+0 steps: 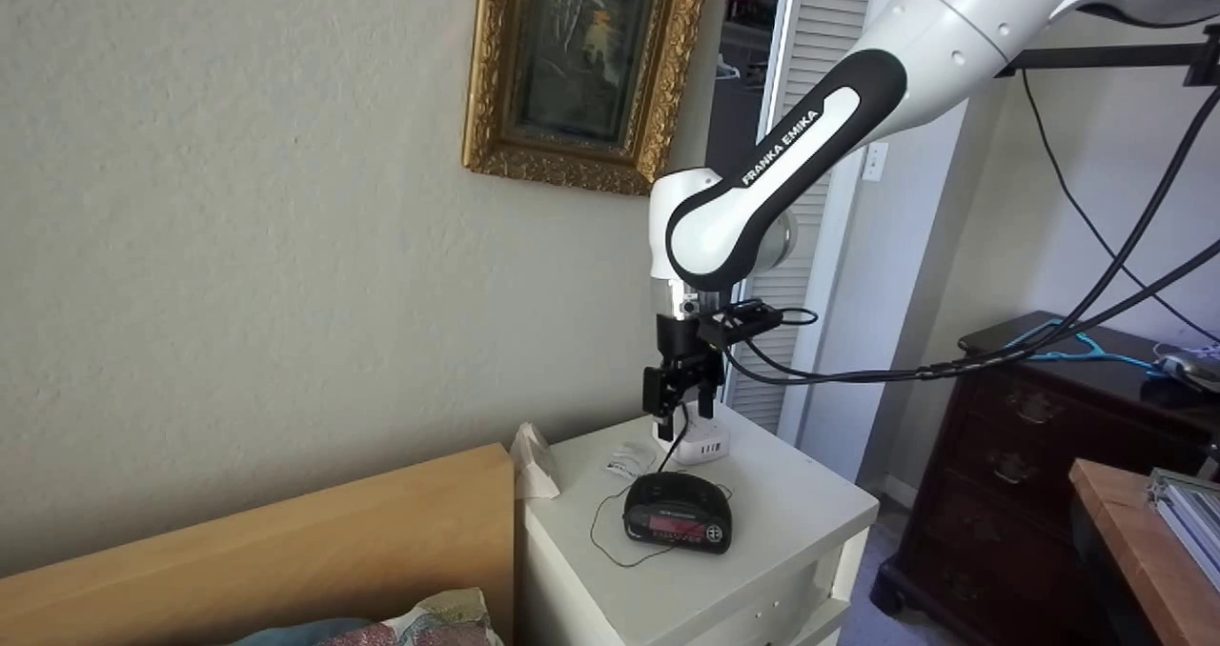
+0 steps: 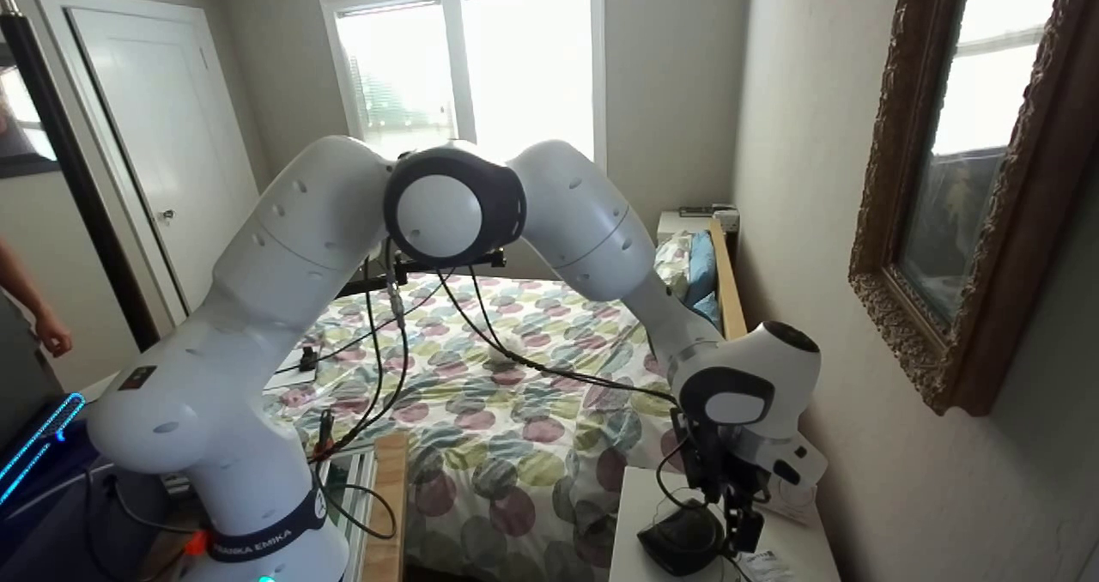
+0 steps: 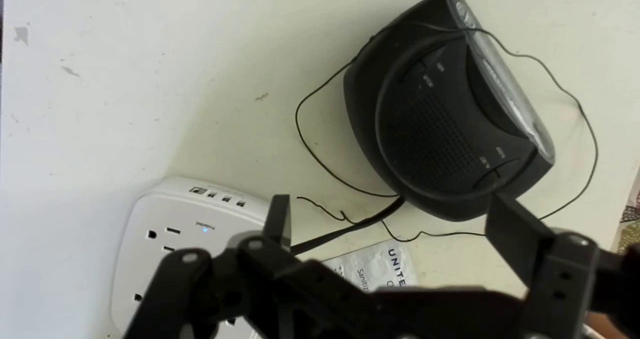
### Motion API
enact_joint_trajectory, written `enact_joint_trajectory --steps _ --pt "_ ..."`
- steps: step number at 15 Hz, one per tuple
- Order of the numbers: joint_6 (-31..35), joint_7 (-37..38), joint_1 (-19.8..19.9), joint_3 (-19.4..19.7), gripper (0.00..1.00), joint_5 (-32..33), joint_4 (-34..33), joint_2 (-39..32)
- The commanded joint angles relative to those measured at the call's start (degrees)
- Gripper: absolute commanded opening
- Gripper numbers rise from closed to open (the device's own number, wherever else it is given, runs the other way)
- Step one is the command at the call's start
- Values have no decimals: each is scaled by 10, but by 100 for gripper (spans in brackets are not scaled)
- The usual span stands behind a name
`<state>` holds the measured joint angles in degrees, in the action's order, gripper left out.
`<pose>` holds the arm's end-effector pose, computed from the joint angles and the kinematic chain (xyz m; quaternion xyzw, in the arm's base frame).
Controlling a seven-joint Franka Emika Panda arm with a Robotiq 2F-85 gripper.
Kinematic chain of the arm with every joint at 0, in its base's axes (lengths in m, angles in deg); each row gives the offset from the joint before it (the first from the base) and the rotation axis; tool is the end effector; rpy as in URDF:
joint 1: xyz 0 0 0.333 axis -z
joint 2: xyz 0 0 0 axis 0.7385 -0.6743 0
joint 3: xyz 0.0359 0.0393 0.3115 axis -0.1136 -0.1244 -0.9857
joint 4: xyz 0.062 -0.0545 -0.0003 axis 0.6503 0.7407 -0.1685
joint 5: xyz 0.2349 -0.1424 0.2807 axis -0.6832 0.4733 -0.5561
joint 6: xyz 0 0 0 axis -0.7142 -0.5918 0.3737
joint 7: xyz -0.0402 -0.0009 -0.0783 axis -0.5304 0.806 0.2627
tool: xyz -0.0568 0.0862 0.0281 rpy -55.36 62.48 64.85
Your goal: Move the black object close to the wall and white device to the right
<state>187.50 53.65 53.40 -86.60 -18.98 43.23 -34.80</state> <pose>0.6407 -0.0886 0.1234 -0.9844 0.1577 0.0777 0.0085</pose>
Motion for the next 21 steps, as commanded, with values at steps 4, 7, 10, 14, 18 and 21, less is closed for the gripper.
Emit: enact_joint_trajectory --steps 4,7,10,14,18,21 --pt "8 168 -26 28 100 -53 -19 -28" --pt "15 239 -33 36 100 -81 -22 -44" --pt "24 295 -30 35 100 -120 -44 -73" --pt "36 377 -27 33 100 -163 -74 -104" --pt "54 438 -31 36 100 -167 -91 -116" --pt "51 432 -28 34 100 -156 -99 -117"
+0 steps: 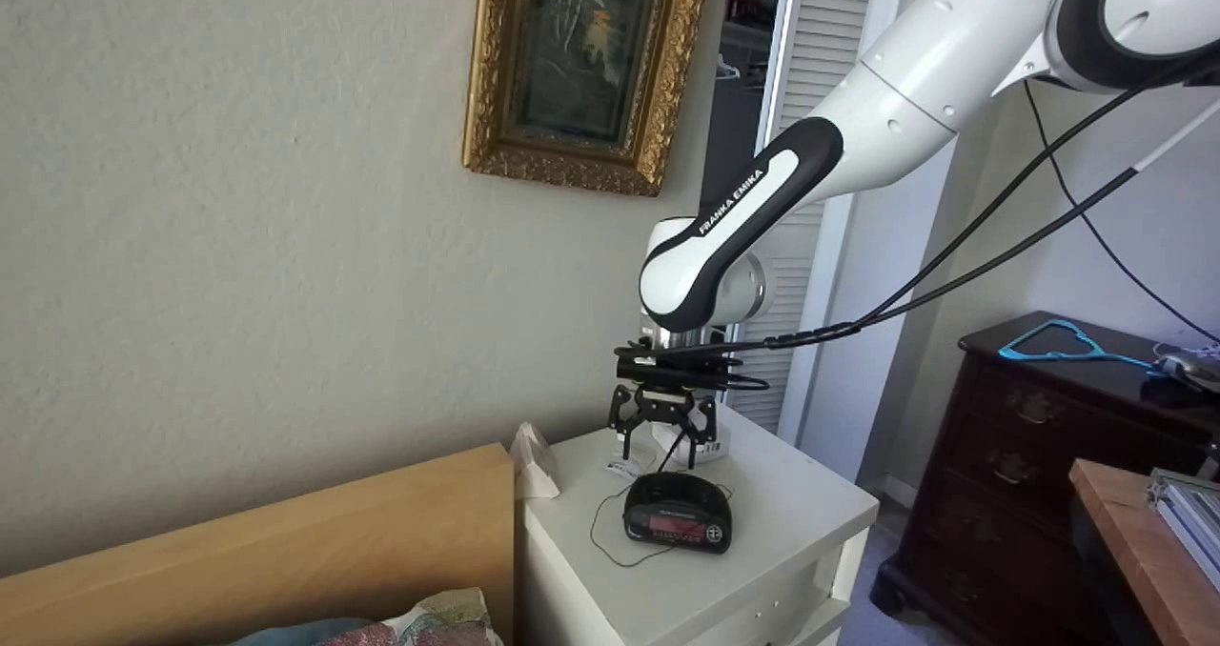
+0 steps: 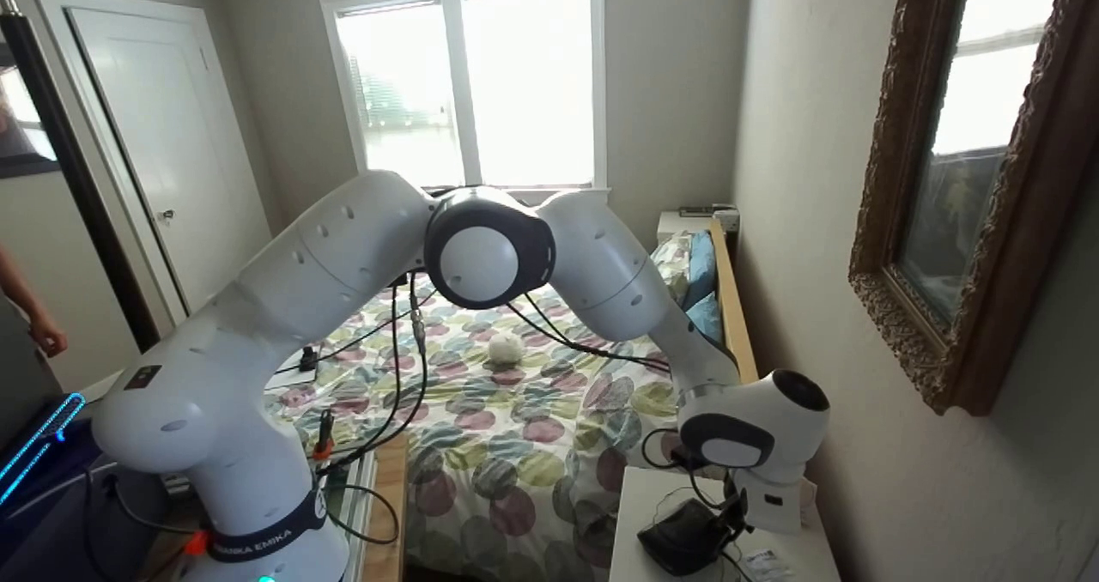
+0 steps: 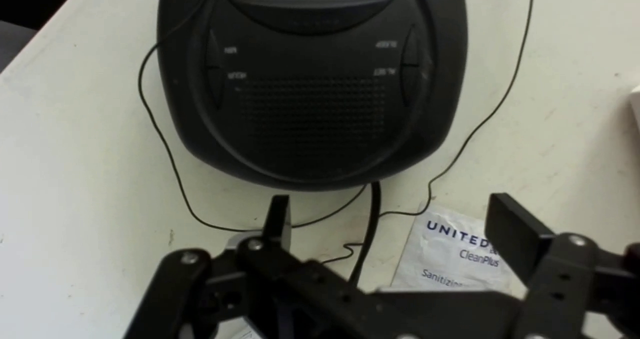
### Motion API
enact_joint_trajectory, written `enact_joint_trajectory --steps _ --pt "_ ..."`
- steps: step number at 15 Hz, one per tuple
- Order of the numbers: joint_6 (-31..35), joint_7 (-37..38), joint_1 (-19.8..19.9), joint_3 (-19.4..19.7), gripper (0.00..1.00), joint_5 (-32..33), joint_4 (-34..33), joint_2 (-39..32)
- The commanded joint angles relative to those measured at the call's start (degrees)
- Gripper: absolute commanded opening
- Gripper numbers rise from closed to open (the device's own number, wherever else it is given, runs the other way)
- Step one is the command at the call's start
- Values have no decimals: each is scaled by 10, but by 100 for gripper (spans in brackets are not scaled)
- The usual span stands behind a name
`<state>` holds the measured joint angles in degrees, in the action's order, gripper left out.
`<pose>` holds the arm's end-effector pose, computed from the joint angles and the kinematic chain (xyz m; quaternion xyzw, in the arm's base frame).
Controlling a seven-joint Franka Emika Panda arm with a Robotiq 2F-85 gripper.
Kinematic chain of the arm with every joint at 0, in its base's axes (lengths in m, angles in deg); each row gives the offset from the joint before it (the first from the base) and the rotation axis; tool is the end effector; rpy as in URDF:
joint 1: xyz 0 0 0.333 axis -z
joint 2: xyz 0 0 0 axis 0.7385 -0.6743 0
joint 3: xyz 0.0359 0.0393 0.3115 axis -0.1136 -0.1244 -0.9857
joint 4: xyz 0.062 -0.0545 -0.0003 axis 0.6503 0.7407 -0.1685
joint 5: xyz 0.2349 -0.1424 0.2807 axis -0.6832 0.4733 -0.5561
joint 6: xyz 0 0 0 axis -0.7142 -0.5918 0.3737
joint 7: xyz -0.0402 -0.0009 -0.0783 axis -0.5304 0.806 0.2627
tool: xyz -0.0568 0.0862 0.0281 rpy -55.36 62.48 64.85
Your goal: Move the black object close to the wall and white device to the right
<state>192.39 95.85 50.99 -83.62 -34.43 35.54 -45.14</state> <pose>0.6589 -0.0937 0.0616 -0.8065 0.5853 0.0726 0.0417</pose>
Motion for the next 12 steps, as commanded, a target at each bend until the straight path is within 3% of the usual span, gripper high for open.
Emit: enact_joint_trajectory --steps 1,12 --pt "-3 9 -6 8 100 5 -22 -13" --pt "16 -15 -8 18 98 20 -57 -64"
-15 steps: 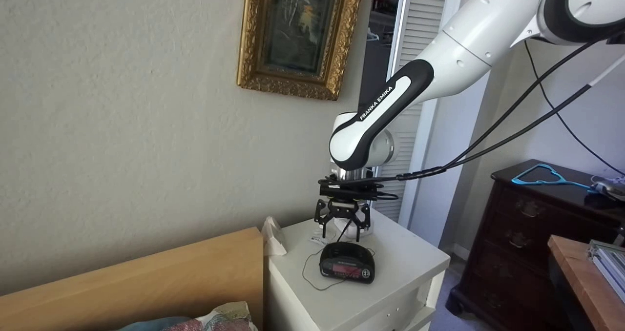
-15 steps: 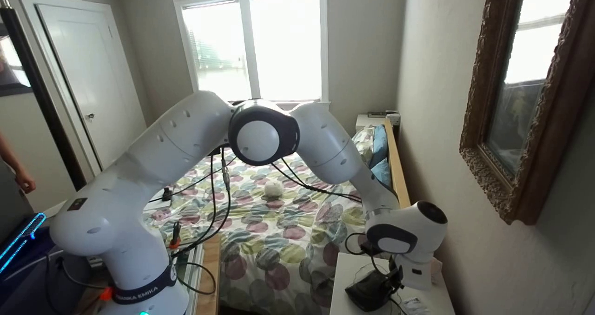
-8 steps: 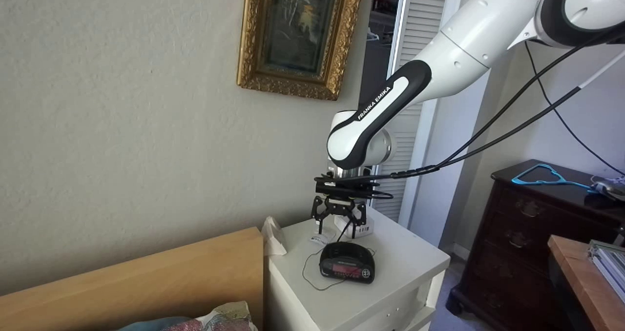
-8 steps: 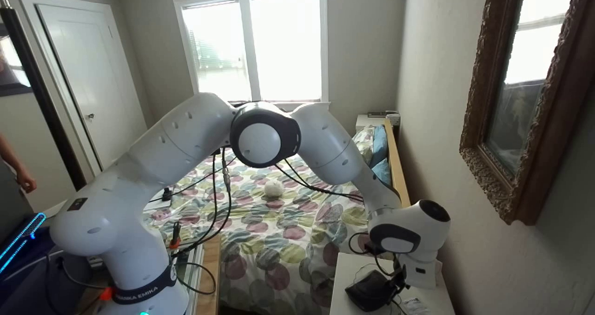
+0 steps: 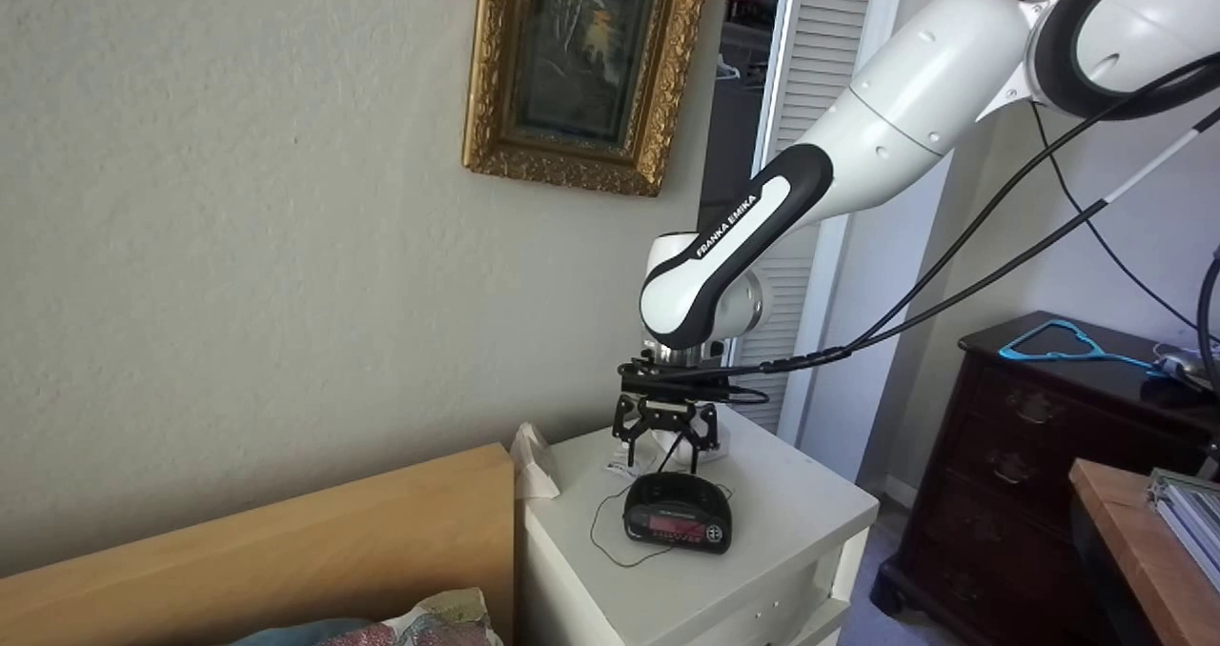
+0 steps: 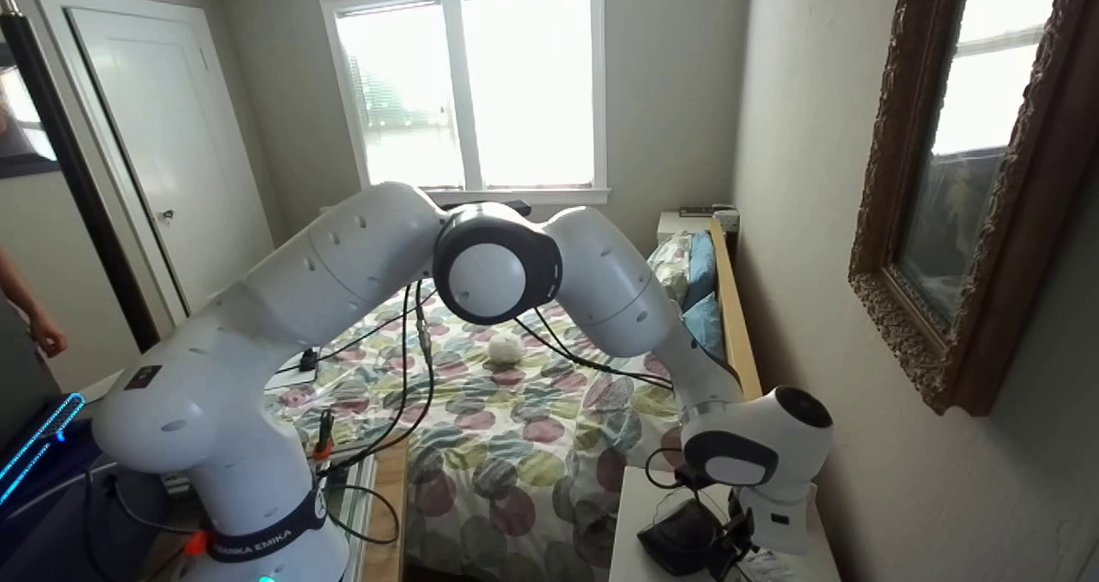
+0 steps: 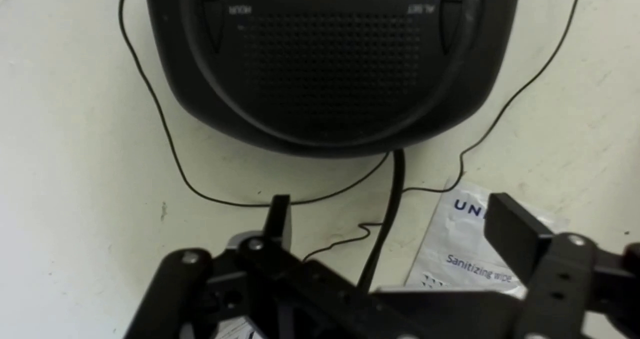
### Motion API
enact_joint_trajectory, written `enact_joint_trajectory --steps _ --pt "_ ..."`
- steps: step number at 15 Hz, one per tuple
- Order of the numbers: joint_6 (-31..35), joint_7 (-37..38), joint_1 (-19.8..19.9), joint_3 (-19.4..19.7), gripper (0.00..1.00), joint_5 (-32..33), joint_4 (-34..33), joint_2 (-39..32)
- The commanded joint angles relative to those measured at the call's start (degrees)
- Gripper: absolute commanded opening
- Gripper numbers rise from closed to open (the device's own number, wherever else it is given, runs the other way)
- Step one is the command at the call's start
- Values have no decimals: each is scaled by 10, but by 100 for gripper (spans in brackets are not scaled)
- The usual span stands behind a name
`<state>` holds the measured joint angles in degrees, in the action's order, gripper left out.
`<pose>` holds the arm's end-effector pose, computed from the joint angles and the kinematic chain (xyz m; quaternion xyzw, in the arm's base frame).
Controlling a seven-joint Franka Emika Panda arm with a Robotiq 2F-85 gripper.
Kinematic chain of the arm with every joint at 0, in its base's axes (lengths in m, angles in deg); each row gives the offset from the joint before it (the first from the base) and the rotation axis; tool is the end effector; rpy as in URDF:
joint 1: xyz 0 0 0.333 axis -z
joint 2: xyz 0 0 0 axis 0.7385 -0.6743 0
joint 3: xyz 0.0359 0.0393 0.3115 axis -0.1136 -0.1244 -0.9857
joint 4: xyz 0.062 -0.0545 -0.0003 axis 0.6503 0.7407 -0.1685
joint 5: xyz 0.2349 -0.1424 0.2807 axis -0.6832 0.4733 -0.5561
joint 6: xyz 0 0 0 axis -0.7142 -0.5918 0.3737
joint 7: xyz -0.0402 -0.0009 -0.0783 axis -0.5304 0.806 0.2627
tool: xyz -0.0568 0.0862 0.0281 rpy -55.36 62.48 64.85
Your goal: Move the black object close to the wall and white device to the right
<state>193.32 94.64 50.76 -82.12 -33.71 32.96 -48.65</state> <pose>0.6595 -0.1072 0.0395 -0.8138 0.5771 0.0635 0.0263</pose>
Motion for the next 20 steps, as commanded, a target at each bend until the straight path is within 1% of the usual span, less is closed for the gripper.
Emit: enact_joint_trajectory --steps 1,2,3,6,7,8,9,10,11,12,13,14,17,18,20 --pt "7 -3 -6 3 95 12 -35 -32" --pt "8 -3 -7 3 84 12 -39 -36" --pt "9 -2 -8 3 69 12 -42 -39" --pt "19 0 -11 6 47 12 -45 -41" --pt "25 -1 -11 6 63 11 -43 -38" --pt "28 0 -12 7 74 11 -42 -36" --pt "34 0 -11 7 61 10 -39 -34" --pt "38 0 -12 8 58 11 -38 -33" --pt "42 0 -12 8 57 11 -38 -32" --pt "46 1 -12 9 50 10 -36 -31" --pt "50 1 -12 9 32 10 -35 -30" --pt "52 1 -12 10 31 10 -34 -30" --pt "59 1 -13 11 7 10 -31 -27" --pt "61 1 -13 12 2 10 -30 -27" --pt "69 2 -14 14 0 9 -29 -26"
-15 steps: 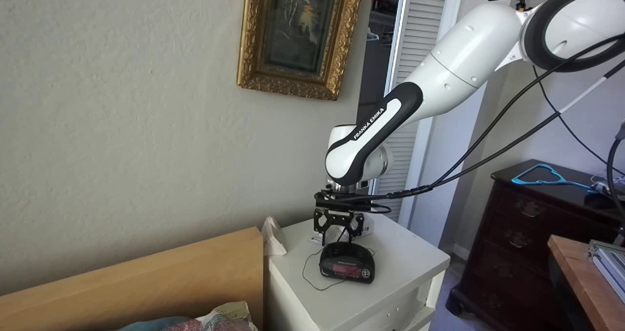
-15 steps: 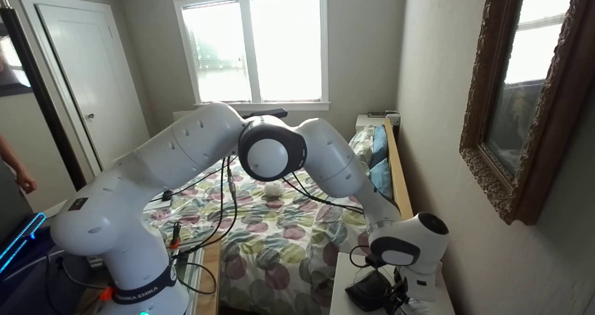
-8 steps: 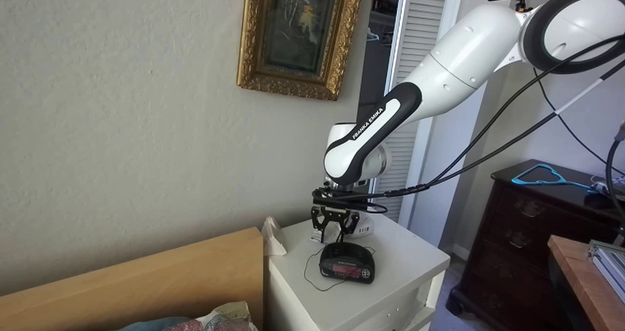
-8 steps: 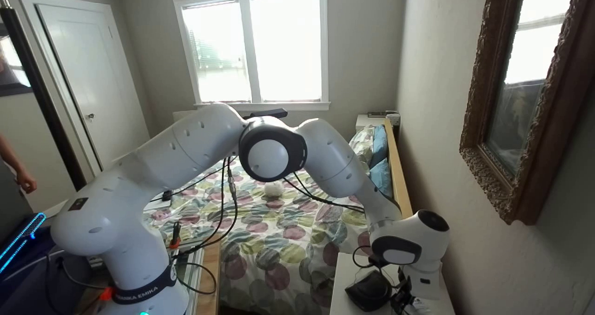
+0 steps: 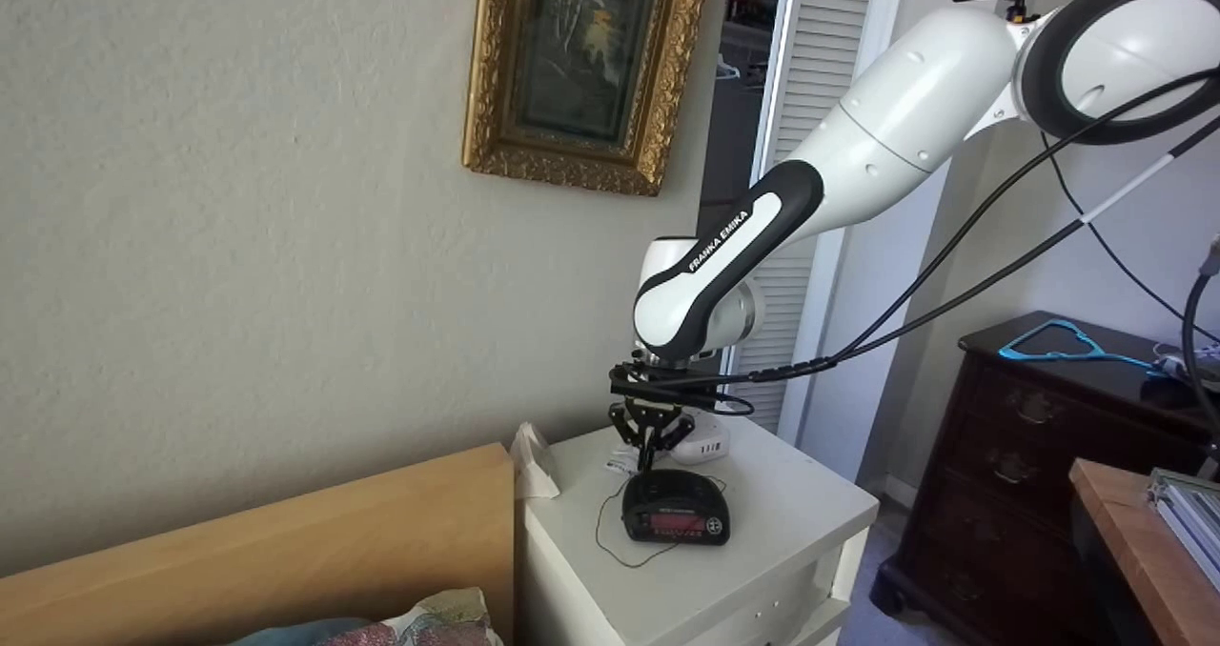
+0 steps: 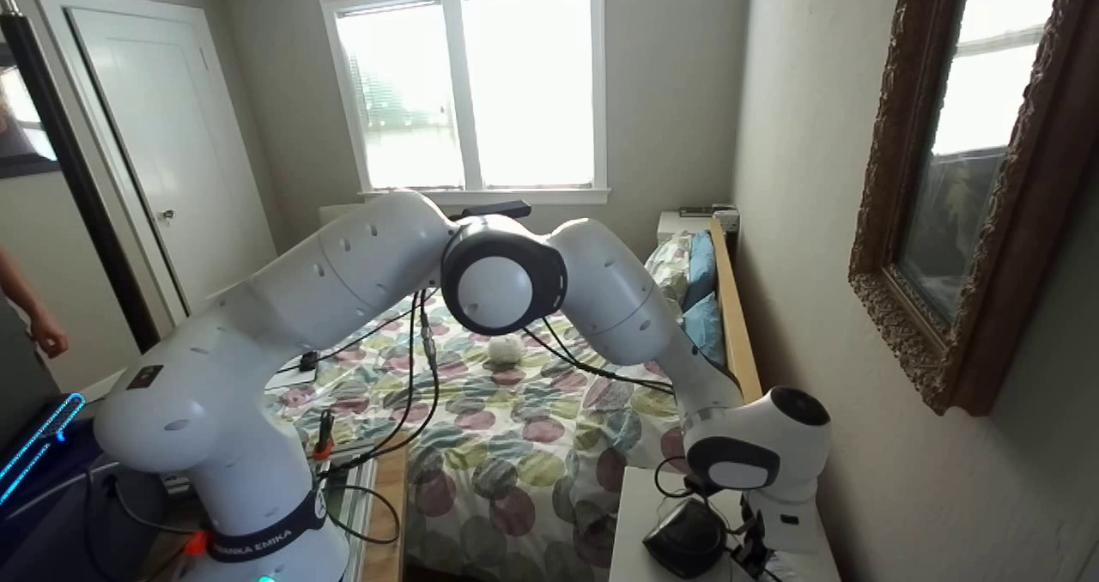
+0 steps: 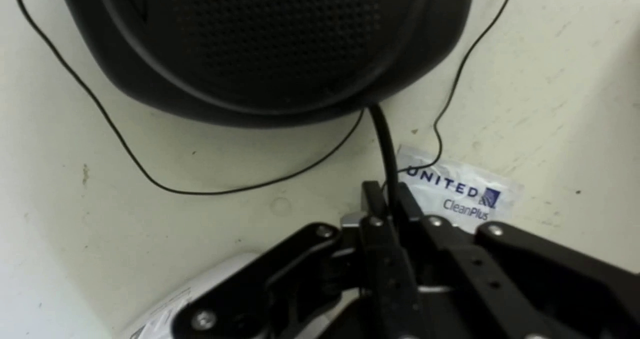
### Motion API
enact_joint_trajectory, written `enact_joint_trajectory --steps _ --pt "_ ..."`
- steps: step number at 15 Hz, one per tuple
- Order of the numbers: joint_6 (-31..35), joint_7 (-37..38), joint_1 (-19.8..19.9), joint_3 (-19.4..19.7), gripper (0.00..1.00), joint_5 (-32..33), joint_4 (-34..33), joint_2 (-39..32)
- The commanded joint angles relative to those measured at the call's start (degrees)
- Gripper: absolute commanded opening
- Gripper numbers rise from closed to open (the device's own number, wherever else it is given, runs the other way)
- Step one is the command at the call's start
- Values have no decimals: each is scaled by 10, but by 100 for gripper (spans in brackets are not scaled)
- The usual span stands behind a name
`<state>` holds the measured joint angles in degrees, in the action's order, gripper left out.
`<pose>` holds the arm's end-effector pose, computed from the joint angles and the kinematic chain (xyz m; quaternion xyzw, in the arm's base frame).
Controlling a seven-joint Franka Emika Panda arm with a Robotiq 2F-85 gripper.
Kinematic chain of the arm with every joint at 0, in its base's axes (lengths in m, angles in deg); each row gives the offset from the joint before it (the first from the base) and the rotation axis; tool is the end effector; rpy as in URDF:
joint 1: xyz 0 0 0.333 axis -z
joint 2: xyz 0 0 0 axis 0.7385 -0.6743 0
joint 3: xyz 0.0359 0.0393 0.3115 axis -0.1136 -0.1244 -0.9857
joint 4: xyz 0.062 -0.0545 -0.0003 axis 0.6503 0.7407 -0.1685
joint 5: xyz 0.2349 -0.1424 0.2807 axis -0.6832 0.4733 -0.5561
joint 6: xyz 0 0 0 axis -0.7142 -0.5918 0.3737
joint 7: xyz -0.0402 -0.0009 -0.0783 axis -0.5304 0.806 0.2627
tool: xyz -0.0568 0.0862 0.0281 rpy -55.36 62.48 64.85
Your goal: Move the black object close to the wall and white device to the right
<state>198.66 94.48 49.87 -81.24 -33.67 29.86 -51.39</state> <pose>0.6765 -0.1099 0.0354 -0.8192 0.5726 0.0114 0.0312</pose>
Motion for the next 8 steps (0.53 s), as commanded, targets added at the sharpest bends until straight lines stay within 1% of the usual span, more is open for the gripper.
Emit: enact_joint_trajectory --steps 1,2,8 --pt "18 5 -6 7 0 9 2 1" --pt "23 6 -5 8 1 8 1 0" --pt "64 1 -8 10 1 11 -10 -5"
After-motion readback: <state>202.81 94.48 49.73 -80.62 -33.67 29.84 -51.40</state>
